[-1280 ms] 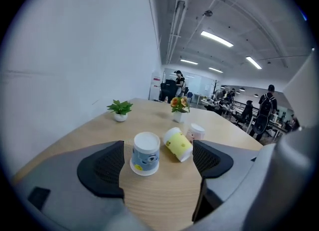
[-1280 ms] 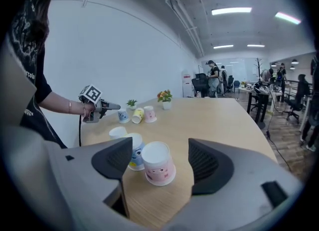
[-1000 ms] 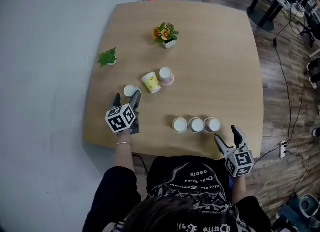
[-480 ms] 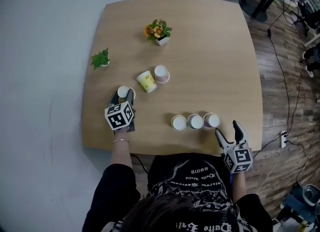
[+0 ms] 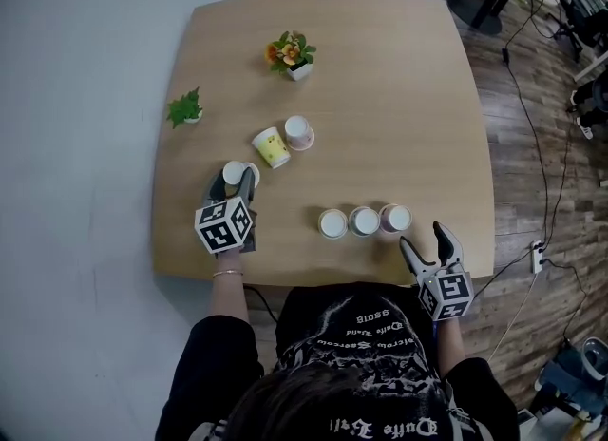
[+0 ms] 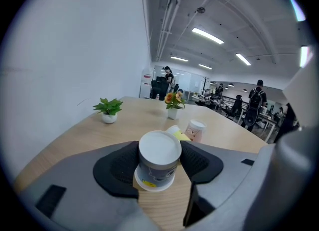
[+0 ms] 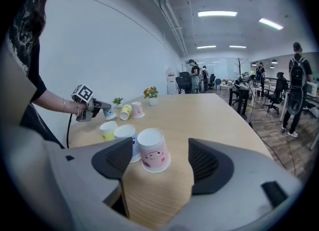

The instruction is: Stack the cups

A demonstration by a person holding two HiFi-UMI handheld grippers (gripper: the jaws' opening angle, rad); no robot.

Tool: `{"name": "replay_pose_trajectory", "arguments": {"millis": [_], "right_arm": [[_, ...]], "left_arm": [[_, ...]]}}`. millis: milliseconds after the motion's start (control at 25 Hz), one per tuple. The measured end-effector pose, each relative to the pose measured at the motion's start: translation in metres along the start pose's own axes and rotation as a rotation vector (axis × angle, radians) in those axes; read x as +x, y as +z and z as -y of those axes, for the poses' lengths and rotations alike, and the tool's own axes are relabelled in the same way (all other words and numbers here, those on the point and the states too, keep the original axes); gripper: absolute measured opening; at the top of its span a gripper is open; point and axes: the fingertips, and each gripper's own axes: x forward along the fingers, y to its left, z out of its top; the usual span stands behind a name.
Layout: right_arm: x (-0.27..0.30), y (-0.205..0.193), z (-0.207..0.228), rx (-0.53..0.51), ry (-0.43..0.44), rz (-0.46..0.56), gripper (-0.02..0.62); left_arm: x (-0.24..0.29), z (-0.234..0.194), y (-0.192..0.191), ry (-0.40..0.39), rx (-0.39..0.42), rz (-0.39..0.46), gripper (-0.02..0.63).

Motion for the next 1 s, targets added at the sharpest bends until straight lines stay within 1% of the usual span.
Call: {"name": "replay_pose_trajectory", "arguments": {"millis": [160,280,360,760,920,1000], "right_arm": [[-0.002,0.004,0.003,-0.014,-0.011,0.025,0.362],[-0.004,0.004,0.004,-0.018,-0.010,0.036,0.362],[-0.005,0.004,0.005,-0.018,-0.004,0.042,0.362],[-0.013,0.005,0.006,-0.015,0.024,0.063,0.351],[-0.016,0.001,0.009,-0.028,0.035,0.057,0.348],[-0.017,0.002,0.008,-0.039,0.044,0.059,0.348]], "left_arm": [[-0.016,0.033,0.010,-0.092,0.036,0.027,0.264],[-0.031,0.063,0.017,-0.190,0.055,0.051,0.264],[-0.040,0.080,0.022,-0.239,0.081,0.063,0.264],[-0.077,0.155,0.031,-0.345,0.153,0.067,0.264],[-0.083,0.182,0.021,-0.414,0.139,0.027,0.264],[-0.089,0.193,0.019,-0.442,0.145,0.018,0.264]]}}
